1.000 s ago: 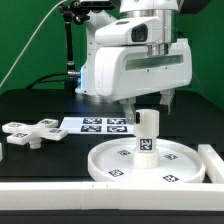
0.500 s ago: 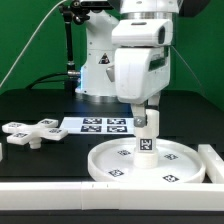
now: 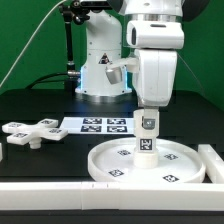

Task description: Assemble round table

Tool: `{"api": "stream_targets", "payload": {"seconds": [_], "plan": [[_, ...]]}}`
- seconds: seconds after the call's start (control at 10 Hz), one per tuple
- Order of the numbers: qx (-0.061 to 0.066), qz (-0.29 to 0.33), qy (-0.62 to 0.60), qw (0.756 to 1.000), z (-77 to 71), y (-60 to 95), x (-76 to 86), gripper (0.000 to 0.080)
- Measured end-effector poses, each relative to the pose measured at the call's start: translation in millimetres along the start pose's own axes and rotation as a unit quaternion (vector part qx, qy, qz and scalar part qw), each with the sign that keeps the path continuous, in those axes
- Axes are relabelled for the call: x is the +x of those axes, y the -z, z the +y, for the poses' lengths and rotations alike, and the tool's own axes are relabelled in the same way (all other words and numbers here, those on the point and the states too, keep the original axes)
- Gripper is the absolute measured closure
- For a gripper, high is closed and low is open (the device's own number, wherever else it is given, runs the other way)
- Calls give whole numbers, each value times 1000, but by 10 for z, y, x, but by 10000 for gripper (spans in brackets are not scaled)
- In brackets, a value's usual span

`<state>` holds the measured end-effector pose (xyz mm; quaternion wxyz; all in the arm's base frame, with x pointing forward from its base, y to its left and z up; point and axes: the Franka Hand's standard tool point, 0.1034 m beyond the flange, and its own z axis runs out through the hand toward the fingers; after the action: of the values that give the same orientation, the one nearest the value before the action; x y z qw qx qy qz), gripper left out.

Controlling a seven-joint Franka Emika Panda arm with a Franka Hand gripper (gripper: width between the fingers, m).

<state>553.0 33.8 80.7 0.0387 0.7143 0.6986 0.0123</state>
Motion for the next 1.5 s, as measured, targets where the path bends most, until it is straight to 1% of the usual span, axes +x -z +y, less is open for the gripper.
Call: {"api": "stream_targets", "payload": {"seconds": [0.1,0.2,0.3,0.6,0.7,0.8,0.9,1.0,1.1,1.2,1.3,1.5], "plan": [[0,0,-1,1000,-1,-3,-15,286],[0,0,-3,1000,-2,-4,-20,286],[1,0,-4,1000,-2,-4,-23,390],[1,0,-17,1000,-2,-5,-29,390],[1,0,-35,999,-2,-5,-29,390],[1,1,-85,996,-6,-6,-25,390],[5,2,-184,983,-19,-9,-11,390],[16,-3,-261,965,-44,-12,1,390],[34,-13,-327,944,-69,-13,14,390],[45,-22,-386,921,-59,-14,32,390],[48,-26,-417,907,-43,-11,49,390],[47,-27,-471,880,-45,-13,54,390]]}}
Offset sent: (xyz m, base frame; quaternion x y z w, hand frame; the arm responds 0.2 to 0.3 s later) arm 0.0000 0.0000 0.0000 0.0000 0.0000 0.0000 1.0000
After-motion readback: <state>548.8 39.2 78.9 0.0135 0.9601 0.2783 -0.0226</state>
